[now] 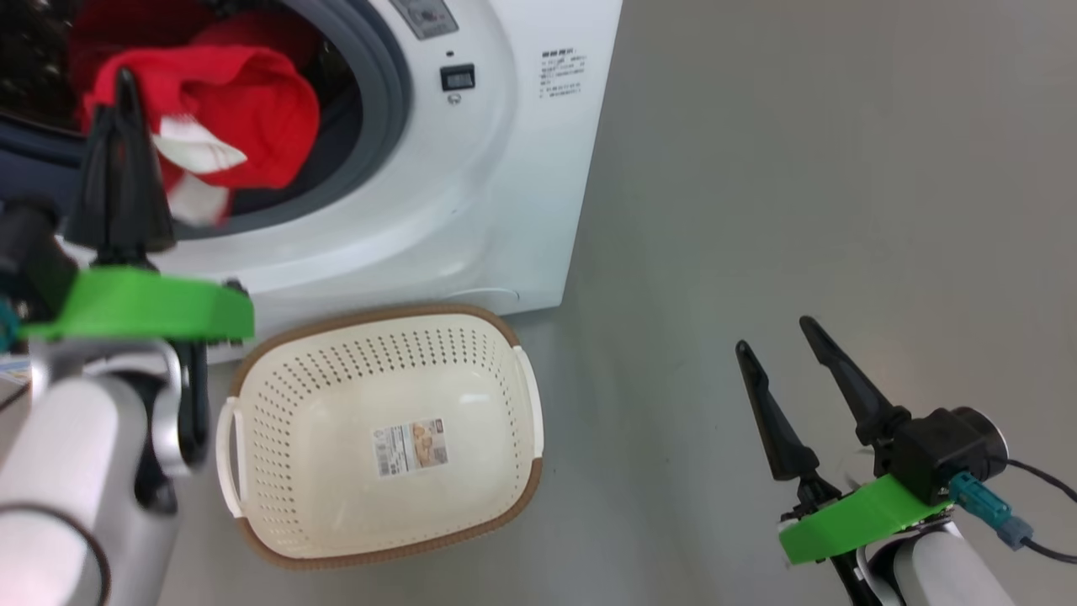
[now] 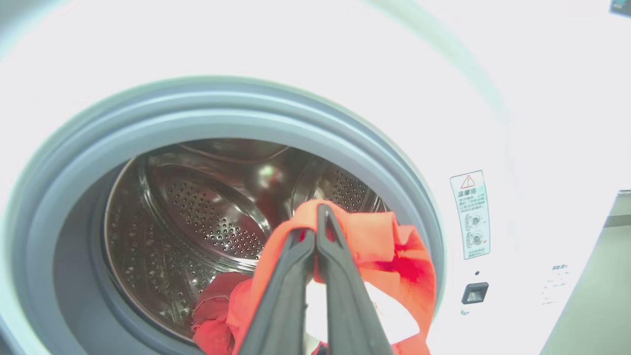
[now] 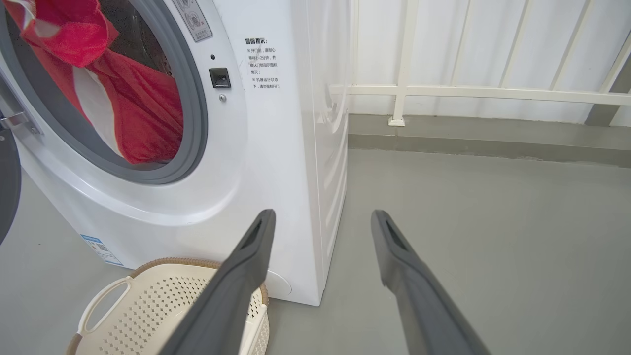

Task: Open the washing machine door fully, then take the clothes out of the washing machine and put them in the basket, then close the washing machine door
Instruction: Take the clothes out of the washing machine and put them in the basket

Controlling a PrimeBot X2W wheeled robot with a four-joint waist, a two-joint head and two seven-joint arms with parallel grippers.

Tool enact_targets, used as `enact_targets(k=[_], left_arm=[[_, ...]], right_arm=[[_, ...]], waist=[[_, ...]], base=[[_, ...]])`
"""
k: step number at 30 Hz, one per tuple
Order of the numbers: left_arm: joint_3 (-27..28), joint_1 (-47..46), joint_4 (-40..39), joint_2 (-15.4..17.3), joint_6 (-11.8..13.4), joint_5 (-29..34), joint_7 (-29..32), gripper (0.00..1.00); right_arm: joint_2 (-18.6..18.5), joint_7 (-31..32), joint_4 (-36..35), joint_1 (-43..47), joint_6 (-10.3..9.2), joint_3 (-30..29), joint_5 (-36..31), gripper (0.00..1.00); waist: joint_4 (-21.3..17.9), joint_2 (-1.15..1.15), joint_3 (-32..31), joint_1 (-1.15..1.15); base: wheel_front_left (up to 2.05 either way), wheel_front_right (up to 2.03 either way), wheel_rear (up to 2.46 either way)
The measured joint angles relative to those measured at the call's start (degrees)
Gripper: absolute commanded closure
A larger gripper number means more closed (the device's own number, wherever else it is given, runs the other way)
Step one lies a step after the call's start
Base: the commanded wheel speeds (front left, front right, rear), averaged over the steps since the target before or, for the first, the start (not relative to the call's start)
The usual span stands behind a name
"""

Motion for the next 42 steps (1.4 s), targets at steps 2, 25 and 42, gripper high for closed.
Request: enact_targets(k=[2,25,42], left_arm=[[-0.04,2.50,-4.50,0.54,1.49,1.27,0.30,1.00],[-0.83,20.00,-23.46,2.37,7.72,5.02,-0.12,1.00],[-4.92,27.89,-8.70,-5.60,6.84,0.32,-5.31,1.00]], right_arm=[[0.07,0.00,0.11,0.61,0.00,0.02,-0.42,0.00],[0.47,0.00,0.92,5.69,0.00,-0.47,-1.56,0.00],[0.13,0.00,-0.89,5.03,0.00,-0.96,-1.27,0.00]], waist=[[0.20,0.00,-0.95,0.00],[1.41,0.00,-9.64,0.00],[0.06,0.00,-4.27,0.00]], base=[[0.00,0.00,0.00],[0.00,0.00,0.00],[0.00,0.00,0.00]])
